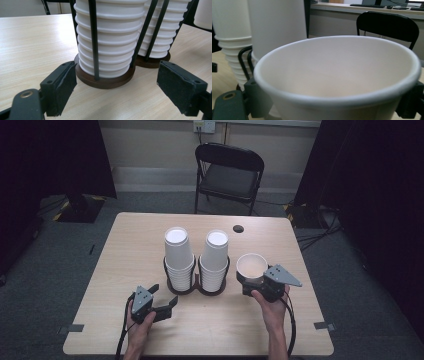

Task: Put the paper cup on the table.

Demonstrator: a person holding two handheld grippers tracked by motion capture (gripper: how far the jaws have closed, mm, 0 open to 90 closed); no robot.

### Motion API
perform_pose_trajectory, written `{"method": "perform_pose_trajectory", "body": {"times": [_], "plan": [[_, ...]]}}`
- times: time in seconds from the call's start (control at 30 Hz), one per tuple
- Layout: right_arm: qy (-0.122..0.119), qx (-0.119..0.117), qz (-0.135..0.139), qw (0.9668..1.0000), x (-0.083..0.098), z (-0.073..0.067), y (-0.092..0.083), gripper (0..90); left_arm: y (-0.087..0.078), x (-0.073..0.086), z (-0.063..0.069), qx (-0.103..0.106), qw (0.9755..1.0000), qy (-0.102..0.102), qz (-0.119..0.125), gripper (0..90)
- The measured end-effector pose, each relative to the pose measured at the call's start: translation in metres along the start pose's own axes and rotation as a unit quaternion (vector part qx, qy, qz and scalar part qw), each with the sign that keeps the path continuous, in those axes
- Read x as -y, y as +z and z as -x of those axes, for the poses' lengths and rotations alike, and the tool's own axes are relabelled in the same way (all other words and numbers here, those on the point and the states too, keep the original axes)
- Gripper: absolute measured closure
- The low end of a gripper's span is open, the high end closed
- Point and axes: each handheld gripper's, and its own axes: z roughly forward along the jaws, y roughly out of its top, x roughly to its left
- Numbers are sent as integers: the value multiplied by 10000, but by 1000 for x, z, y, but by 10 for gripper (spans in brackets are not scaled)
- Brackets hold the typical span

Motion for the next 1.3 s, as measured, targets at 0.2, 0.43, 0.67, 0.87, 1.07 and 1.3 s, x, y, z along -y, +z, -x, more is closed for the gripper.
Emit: {"method": "perform_pose_trajectory", "body": {"times": [0.2,0.43,0.67,0.87,1.07,1.3], "plan": [[-4,373,-80,9993,2,15,13,106,-2,1,4,-257,9996,47,118,159],[159,335,-42,9993,3,27,27,106,-5,3,3,-241,9993,22,269,159],[211,254,-53,9994,-1,38,49,106,-7,4,4,-193,9991,61,360,162],[301,349,-50,9989,6,46,62,106,-8,4,2,-119,9991,17,408,168],[539,500,-140,9972,16,61,71,104,-9,5,0,-83,9988,-106,471,162],[621,451,-313,9966,27,64,81,101,-9,4,0,-66,9989,-100,455,158]]}}
